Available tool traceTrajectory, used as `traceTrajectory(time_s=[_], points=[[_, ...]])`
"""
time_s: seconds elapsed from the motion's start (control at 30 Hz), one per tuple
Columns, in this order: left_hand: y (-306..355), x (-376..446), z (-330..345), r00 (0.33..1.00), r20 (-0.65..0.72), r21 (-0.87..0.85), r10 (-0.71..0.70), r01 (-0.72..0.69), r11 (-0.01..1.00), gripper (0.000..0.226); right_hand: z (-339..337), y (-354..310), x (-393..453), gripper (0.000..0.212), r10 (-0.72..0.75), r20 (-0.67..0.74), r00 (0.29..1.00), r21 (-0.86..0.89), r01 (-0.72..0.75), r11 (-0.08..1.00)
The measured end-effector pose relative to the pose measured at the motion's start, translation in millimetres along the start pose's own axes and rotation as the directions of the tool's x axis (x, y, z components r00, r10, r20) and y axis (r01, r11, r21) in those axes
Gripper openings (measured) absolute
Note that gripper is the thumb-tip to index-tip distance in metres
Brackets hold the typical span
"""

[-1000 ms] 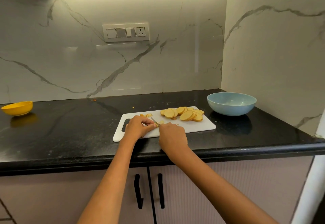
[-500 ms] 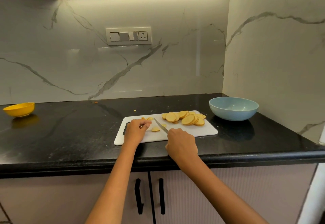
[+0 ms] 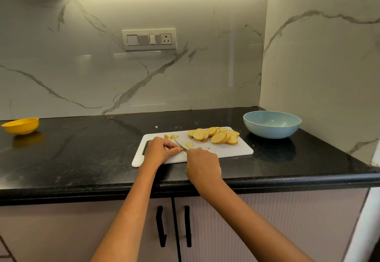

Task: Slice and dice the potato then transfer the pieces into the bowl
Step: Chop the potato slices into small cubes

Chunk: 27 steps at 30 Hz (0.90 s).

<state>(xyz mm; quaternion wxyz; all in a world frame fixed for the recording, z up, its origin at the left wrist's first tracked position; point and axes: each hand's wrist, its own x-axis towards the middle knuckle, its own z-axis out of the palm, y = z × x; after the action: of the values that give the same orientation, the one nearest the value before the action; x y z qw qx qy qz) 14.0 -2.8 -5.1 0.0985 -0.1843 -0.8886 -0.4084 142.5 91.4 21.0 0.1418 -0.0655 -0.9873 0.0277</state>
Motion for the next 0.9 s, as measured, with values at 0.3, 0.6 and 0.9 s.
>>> traceTrajectory(time_s=[0.3,0.6,0.9], points=[[2.1,-4.2,0.2,0.999,-0.030,0.052,0.025,-0.024,0.998,0.016,-0.9,2.7,-8.2,0.028,-0.053,0.020,0.998,-0.055,0.054,0.997],[-3.9,-2.1,1.7,0.993,-0.122,-0.105,0.011,-0.024,0.994,0.023,-4.0,6.8,3.0,0.026,0.025,-0.032,0.999,0.029,-0.024,0.999],[-5.0,-4.0,0.3,0.994,-0.109,-0.078,0.016,-0.025,0.997,0.018,1.4,3.4,1.7,0.028,0.013,0.003,1.000,0.097,-0.013,0.995]])
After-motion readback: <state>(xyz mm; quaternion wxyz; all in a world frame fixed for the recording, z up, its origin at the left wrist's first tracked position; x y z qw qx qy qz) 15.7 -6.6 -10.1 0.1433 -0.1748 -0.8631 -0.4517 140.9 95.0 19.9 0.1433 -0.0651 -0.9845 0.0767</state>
